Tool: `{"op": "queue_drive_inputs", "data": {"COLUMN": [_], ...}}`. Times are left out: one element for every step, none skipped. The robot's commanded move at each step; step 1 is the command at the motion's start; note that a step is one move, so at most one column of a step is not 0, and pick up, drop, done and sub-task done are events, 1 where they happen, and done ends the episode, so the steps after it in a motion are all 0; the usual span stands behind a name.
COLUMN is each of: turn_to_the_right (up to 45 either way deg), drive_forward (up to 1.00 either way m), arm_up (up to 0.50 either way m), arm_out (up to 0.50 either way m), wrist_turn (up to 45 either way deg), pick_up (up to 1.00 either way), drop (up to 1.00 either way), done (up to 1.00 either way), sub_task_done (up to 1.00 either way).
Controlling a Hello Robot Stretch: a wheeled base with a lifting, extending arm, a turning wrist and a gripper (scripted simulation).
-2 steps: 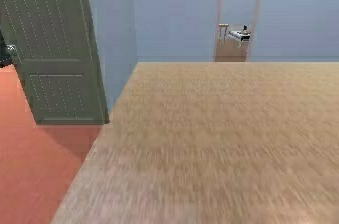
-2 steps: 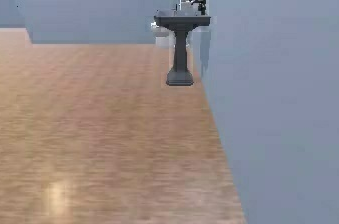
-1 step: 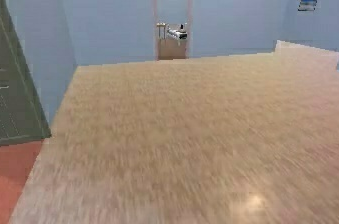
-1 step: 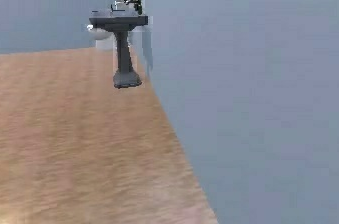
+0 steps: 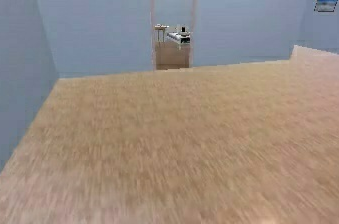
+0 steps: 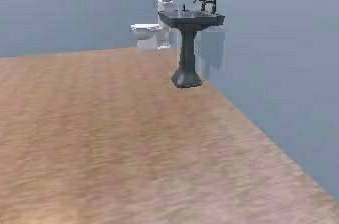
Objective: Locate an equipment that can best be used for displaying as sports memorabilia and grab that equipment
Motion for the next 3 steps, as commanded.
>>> {"op": "queue_drive_inputs", "data": {"turn_to_the_right": [0.0,0.0,3.0], "drive_forward": [1.0,1.0,0.0], "arm_up": [0.0,0.0,0.0], "arm_out": [0.0,0.0,0.0], "wrist_turn": [0.0,0.0,0.0], "pick_up": [0.0,0.0,0.0], "drop": [0.0,0.0,0.0], "done": [0.0,0.0,0.0], "sub_task_done": [0.0,0.0,0.0]}}
